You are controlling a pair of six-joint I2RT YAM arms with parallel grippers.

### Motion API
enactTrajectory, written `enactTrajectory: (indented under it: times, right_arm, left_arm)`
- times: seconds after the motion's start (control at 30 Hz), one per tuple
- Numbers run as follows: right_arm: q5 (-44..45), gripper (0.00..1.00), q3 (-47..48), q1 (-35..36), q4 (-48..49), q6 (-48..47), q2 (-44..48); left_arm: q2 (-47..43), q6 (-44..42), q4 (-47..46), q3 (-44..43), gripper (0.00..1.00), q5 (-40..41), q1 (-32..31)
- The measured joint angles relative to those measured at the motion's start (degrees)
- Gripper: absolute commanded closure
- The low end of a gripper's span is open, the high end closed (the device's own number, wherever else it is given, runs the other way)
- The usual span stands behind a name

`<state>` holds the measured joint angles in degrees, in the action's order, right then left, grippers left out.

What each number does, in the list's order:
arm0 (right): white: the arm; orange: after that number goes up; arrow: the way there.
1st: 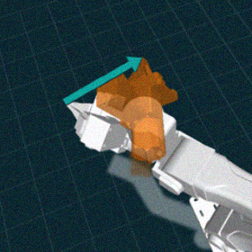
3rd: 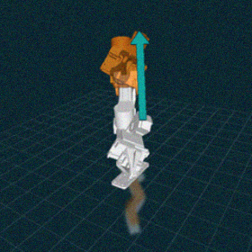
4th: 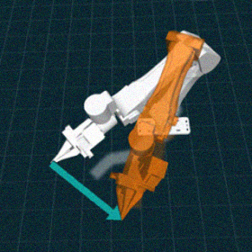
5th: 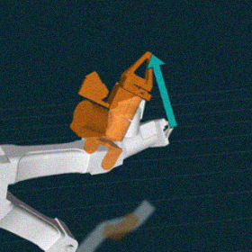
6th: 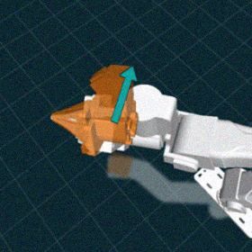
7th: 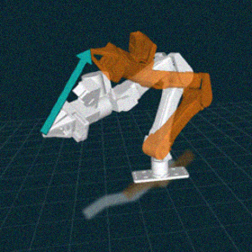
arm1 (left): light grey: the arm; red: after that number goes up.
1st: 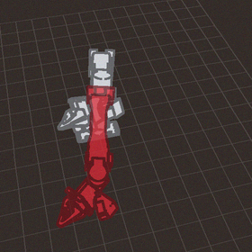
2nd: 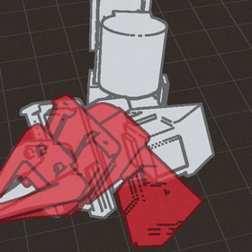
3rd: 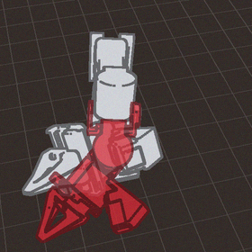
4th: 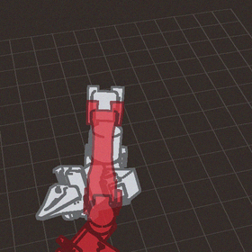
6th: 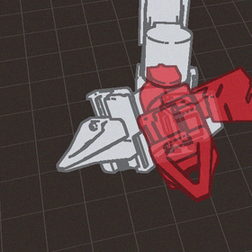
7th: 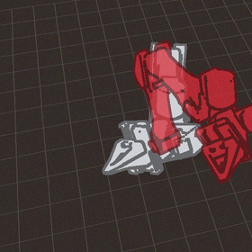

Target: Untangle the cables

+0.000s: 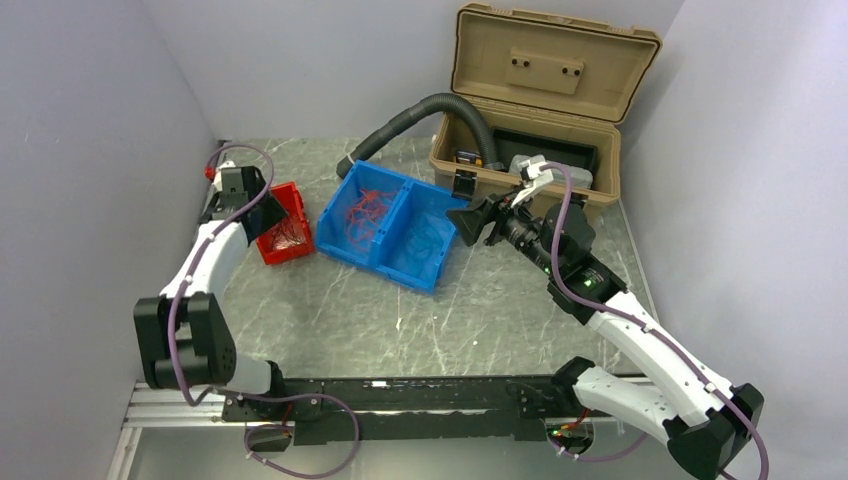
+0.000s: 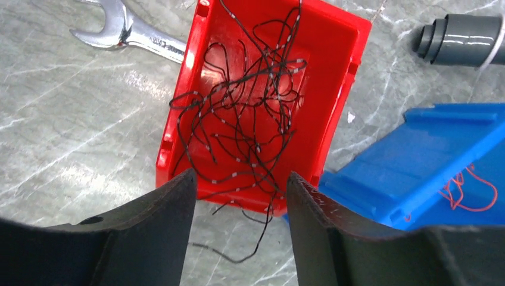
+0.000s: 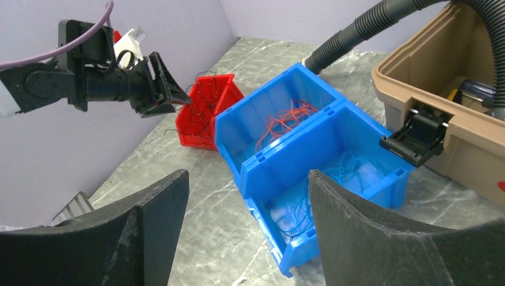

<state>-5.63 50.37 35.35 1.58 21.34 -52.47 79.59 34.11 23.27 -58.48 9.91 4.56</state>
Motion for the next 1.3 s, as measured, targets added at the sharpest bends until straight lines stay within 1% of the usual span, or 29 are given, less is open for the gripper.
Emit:
enactTrajectory:
  times: [0.07, 0.1, 0.17, 0.23, 0.27, 0.47, 0.63, 0.67, 0.7, 0.77, 0.8, 0.83, 0.93, 1.03, 1.07, 1.17, 1.23, 1.27, 1.3]
  right_arm:
    - [0.33, 0.25, -0.09, -0.02, -0.79, -0.15, 0.20]
    - [0.52, 0.25, -0.09, -0.02, -1.25, -0.17, 0.20]
    - [0.68, 0.25, -0.11, -0.02, -1.81, -0.17, 0.17]
    - [0.70, 0.26, -0.11, -0.02, -2.08, -0.17, 0.17]
    - [0.70, 0.27, -0.11, -0.02, -2.08, -0.17, 0.13]
    - [0.70, 0.28, 0.02, -0.04, -3.63, -0.26, -0.46]
    - [0.74, 0.28, 0.04, -0.04, -5.20, -0.22, -0.55]
    - [0.85, 0.27, 0.04, -0.04, -5.46, -0.20, -0.55]
    - [0.92, 0.26, 0.04, -0.04, -5.68, -0.17, -0.52]
    - [1.16, 0.24, 0.04, -0.04, -6.38, -0.17, -0.39]
    - [1.31, 0.24, 0.07, -0.04, -6.75, -0.17, -0.33]
    - [1.60, 0.23, 0.09, -0.04, -7.19, -0.17, -0.31]
    - [2.58, 0.23, 0.13, -0.04, -8.92, -0.35, -0.28]
    - [4.24, 0.22, 0.13, -0.11, -10.67, -0.83, -0.26]
    - [4.74, 0.21, -0.04, -0.20, -10.91, -0.87, -0.22]
    - [5.97, 0.21, -1.64, -1.16, -11.72, -1.27, 0.22]
    - [6.12, 0.19, -2.54, -2.08, -12.22, -1.40, 0.28]
    - [6.10, 0.18, -2.97, -2.69, -12.39, -1.42, 0.26]
    - [6.10, 0.17, -3.30, -3.32, -12.70, -1.42, 0.22]
  left_arm:
    - [2.45, 0.31, -0.22, -1.38, 0.50, -0.02, 0.17]
    - [3.61, 0.55, -0.46, -1.97, 0.59, -0.07, 0.24]
    - [6.23, 1.16, -1.68, -2.97, 0.80, -0.11, 0.33]
    - [9.53, 1.31, -2.97, -3.98, 0.96, -0.48, 0.35]
    - [11.39, 1.44, -3.32, -4.74, 0.99, -0.83, 0.35]
    - [25.92, 0.87, -3.80, -13.90, 1.00, -2.25, 0.35]
    - [32.61, 0.50, -3.32, -18.93, 0.99, -3.32, 1.20]
    - [33.44, 0.50, -3.45, -19.54, 0.95, -4.04, 1.66]
    - [33.77, 0.50, -3.52, -19.74, 0.88, -4.55, 2.03]
    - [33.92, 0.22, -3.41, -19.76, 0.66, -5.38, 2.84]
    - [33.70, 0.00, -3.39, -19.76, 0.57, -5.53, 3.17]
    - [33.35, -0.20, -3.32, -19.65, 0.52, -5.53, 3.41]
    - [30.34, -1.16, -3.23, -17.81, 0.42, -5.03, 3.32]
    - [22.69, -2.01, -2.84, -13.62, 0.30, -5.55, 2.84]
    - [19.65, -2.27, -2.82, -12.46, 0.23, -6.08, 2.67]
    - [12.76, -3.39, -3.23, -11.17, 0.12, -8.22, 2.12]
    - [9.77, -3.74, -3.56, -11.15, 0.04, -10.12, 1.68]
    - [8.55, -4.13, -3.61, -11.15, 0.01, -11.04, 1.40]
    - [7.56, -4.37, -3.45, -11.15, 0.01, -11.82, 1.14]
